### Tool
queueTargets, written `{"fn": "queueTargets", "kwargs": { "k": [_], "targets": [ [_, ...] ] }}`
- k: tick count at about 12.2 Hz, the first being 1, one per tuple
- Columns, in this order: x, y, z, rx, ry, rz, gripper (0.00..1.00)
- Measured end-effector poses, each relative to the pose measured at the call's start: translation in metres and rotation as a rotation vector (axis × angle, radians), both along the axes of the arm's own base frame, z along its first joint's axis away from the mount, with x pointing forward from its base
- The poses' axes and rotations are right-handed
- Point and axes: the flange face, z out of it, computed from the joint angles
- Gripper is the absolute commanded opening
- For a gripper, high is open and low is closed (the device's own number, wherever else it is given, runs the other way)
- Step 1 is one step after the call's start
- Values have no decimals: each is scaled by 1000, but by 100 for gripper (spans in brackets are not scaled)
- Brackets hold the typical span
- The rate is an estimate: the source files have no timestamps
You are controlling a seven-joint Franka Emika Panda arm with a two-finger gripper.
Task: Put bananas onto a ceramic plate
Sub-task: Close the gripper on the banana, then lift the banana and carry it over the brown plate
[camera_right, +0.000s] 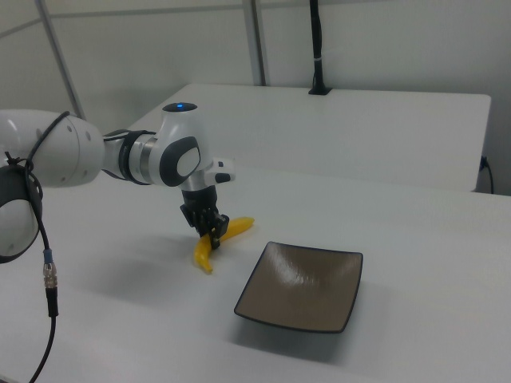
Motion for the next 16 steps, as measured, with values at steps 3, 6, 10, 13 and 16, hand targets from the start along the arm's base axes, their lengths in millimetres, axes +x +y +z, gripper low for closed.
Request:
{"fn": "queueTargets", "kwargs": {
  "k": [3, 6, 10, 13, 16],
  "targets": [
    [0, 0, 0, 0, 0, 0, 0],
    [2, -1, 10, 1, -17, -1, 0],
    [-6, -12, 95, -11, -81, 3, 0],
    [-28, -34, 166, -30, -91, 46, 0],
    [-60, -72, 228, -32, -80, 121, 0]
  ]
}}
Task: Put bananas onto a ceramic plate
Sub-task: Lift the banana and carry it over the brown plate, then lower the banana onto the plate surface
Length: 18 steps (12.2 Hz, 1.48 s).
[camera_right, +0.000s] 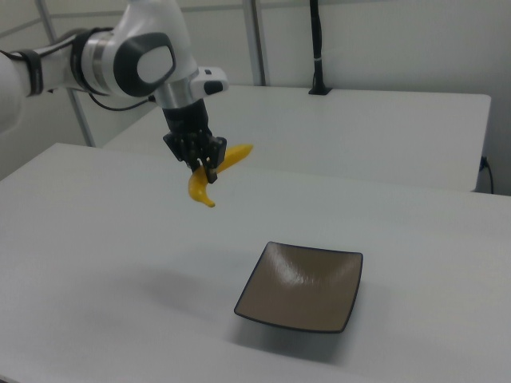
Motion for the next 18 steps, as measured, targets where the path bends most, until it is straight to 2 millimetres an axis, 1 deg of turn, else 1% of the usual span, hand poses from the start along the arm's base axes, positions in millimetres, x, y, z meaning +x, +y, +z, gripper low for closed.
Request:
{"fn": "queueTargets", "kwargs": {
  "k": [1, 3, 4, 5, 6, 7, 8, 11, 12, 13, 15, 16, 17, 18],
  "targets": [
    [-8, -12, 14, -2, 0, 17, 0],
    [-29, -50, 43, -9, -5, 62, 0],
    [-36, -69, 51, -15, -8, 92, 0],
    [-40, -82, 54, -20, -9, 119, 0],
    [-44, -102, 54, -27, -6, 162, 0],
    [-47, -121, 51, -32, 4, 212, 0],
    [-49, -132, 47, -34, 12, 237, 0],
    [-55, -170, 29, -32, 49, 268, 1],
    [-57, -183, 21, -29, 64, 268, 3],
    [-59, -200, 8, -22, 87, 265, 3],
    [-61, -226, -22, -11, 119, 234, 2],
    [-59, -236, -38, -21, 107, 221, 2],
    [-58, -241, -51, -30, 94, 215, 2],
    [-57, -245, -70, -35, 89, 211, 2]
  ]
}}
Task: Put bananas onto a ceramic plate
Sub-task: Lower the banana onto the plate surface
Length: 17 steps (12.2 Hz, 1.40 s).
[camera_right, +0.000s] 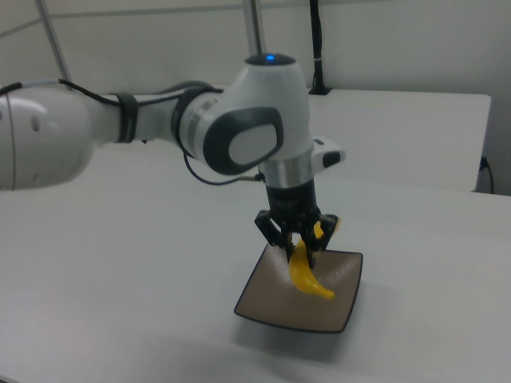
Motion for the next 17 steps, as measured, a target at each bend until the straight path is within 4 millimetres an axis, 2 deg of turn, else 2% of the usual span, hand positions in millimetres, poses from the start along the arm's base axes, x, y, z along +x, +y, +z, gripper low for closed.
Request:
{"fn": "queueTargets", "kwargs": {
  "k": [4, 6, 15, 16, 17],
  "targets": [
    [17, 3, -64, -2, 18, 16, 2],
    [22, 9, -80, 27, 30, 12, 2],
    [31, 27, -103, 73, 46, -31, 3],
    [32, 28, -107, 75, 51, -30, 9],
    [32, 29, -109, 76, 55, -29, 22]
  ]
}}
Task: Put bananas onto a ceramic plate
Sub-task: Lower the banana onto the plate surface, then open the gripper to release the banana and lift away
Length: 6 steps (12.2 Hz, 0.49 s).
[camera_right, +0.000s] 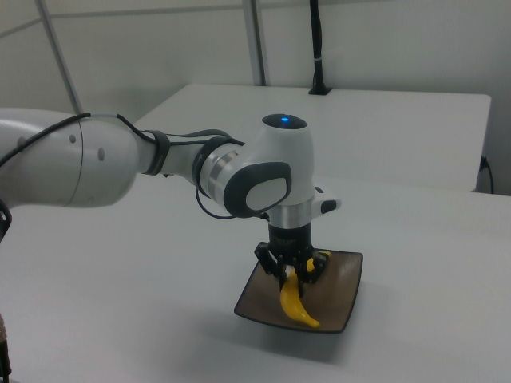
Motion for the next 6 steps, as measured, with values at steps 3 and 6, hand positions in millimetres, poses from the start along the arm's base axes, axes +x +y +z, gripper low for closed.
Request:
{"fn": "queueTargets", "kwargs": {
  "k": [3, 6],
  "targets": [
    [0, 0, 0, 0, 0, 0, 44],
    [0, 0, 0, 0, 0, -1, 66]
  ]
}}
